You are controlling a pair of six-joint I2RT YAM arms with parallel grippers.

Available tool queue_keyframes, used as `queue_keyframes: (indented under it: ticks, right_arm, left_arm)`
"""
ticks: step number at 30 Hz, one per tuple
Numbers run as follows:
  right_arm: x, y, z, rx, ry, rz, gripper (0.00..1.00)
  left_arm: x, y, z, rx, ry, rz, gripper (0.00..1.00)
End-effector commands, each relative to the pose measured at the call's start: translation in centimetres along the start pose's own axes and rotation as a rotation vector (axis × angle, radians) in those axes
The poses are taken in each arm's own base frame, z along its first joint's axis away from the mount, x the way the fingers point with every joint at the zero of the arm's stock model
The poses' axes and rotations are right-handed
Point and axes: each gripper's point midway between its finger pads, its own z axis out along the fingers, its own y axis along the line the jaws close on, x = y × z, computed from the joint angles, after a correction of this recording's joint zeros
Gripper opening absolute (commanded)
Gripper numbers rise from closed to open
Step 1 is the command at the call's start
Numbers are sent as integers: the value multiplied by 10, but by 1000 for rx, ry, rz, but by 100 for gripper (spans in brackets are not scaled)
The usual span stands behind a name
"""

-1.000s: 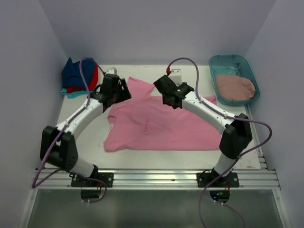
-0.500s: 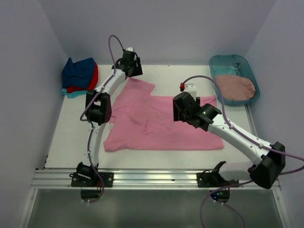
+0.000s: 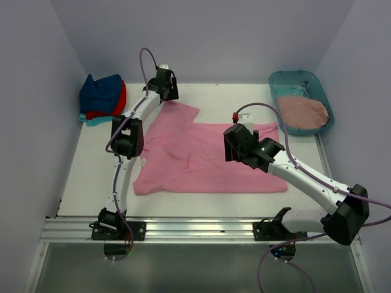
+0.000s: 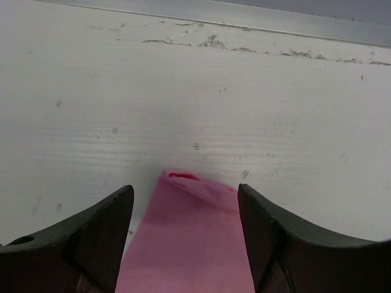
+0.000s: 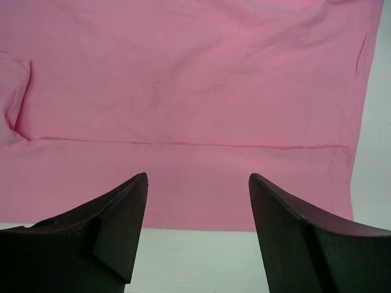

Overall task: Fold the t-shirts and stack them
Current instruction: Grap the side of the flattened tshirt furthest away from the robot with both arms

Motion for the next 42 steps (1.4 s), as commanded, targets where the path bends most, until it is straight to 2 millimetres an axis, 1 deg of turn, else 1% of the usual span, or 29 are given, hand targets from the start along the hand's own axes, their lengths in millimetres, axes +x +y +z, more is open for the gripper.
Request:
queue_keyframes:
  ticks: [1, 5, 9, 10, 12, 13, 15, 16, 18, 19, 21, 22, 27, 28, 29, 32, 34, 35, 36, 37, 38, 39, 40, 41, 42]
  right_arm:
    - [-8, 3, -8, -27, -26, 37, 71]
    - [-9, 3, -7, -22, -22, 43, 71]
    - [-4, 0, -8, -18, -16, 42, 71]
    - [-5, -1, -9, -17, -21, 45, 71]
    - [-3, -3, -9, -13, -19, 46, 70]
    - [-2, -4, -9, -11, -21, 51, 70]
    - [-1, -4, -9, -11, -19, 50, 69]
    - [-1, -4, -10, -9, -19, 51, 69]
    - [-1, -5, -10, -7, -18, 52, 68]
    - [-1, -6, -10, -4, -19, 53, 68]
    - [0, -7, -10, 0, -20, 52, 68]
    - [0, -8, -11, 3, -21, 50, 68]
    - [-1, -13, -9, 35, -32, 53, 67]
    - [-1, -16, -8, 50, -33, 55, 67]
    - [-3, -19, -7, 72, -42, 54, 67]
    - [-8, -28, -4, 134, -65, 61, 67]
    - [-11, -35, 1, 189, -80, 68, 68]
    - [-18, -43, 1, 241, -110, 76, 73]
    - [-21, -48, 3, 267, -119, 86, 74]
    - [-22, -50, 8, 293, -116, 92, 76]
    - [-29, -59, 12, 324, -124, 119, 77]
    - [-35, -63, 17, 338, -125, 138, 78]
    - [-38, -74, 25, 370, -112, 169, 79]
    - [-42, -75, 35, 385, -93, 179, 79]
    - [-48, -76, 43, 387, -94, 204, 80]
  left_arm:
    - [-16, 7, 4, -19, -54, 21, 73]
    - [-7, 7, 11, -1, -38, 19, 72]
    - [-1, 9, 17, 3, -30, 16, 71]
    - [3, 9, 21, 3, -24, 12, 71]
    - [6, 12, 24, 15, -12, -13, 68]
    - [7, 16, 27, 14, -5, -23, 64]
    - [11, 16, 29, 26, 7, -38, 57]
    - [13, 17, 31, 27, 11, -42, 50]
    - [15, 18, 32, 28, 15, -53, 41]
    - [16, 19, 33, 27, 18, -56, 32]
    - [17, 20, 34, 28, 19, -62, 25]
    - [16, 19, 33, 31, 15, -66, 20]
    - [17, 22, 33, 22, 17, -68, 8]
    - [16, 22, 32, 23, 16, -68, 3]
    - [16, 23, 31, 23, 14, -68, 1]
    - [15, 26, 28, 23, 15, -72, 0]
    - [7, 26, 22, 31, -3, -72, 0]
    - [6, 25, 19, 33, -4, -70, 0]
    - [3, 25, 17, 35, -8, -69, 0]
    - [-8, 24, 8, 41, -30, -66, 0]
    - [-7, 26, 6, 34, -29, -63, 0]
    - [-18, 27, -2, 35, -50, -59, 0]
    - [-19, 27, -5, 32, -52, -57, 0]
    - [-16, 31, -7, 16, -47, -52, 0]
    - [-21, 33, -13, 10, -58, -50, 0]
